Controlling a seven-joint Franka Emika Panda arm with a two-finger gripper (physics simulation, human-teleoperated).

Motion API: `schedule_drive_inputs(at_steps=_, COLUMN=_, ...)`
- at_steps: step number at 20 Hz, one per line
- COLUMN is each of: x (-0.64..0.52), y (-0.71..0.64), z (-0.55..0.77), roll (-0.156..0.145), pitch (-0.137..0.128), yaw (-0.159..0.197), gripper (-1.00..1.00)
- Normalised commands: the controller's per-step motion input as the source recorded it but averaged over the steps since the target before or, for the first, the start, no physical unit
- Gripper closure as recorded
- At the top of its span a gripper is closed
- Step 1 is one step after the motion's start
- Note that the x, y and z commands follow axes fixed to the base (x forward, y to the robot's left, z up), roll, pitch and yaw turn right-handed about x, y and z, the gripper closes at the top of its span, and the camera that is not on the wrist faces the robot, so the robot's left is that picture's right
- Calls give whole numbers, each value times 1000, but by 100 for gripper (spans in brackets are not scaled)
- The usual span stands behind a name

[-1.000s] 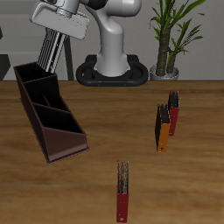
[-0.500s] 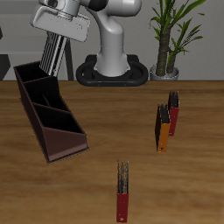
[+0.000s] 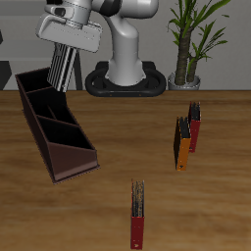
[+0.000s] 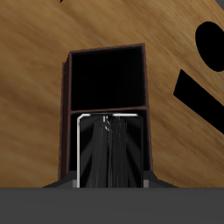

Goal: Place the striped book into the right desk caddy's back compartment

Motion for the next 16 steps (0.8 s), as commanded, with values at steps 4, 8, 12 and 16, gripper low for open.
schedule_drive_inputs(at_steps=4, x=16, y=-43, z=-52, roll=-9, pitch=4, yaw=-10, gripper=100)
schedule_drive_inputs(at_steps=8, x=11, y=-72, z=-60, roll=-13, pitch=4, yaw=-5, gripper=100)
schedule_drive_inputs(at_steps=12, x=-25, y=-30, z=-90, roll=-9, pitch=25, yaw=-23, gripper=100)
schedule_drive_inputs(at_steps=16, x=-7, y=25, z=24, roll=1, pitch=-8, yaw=-2, gripper=100)
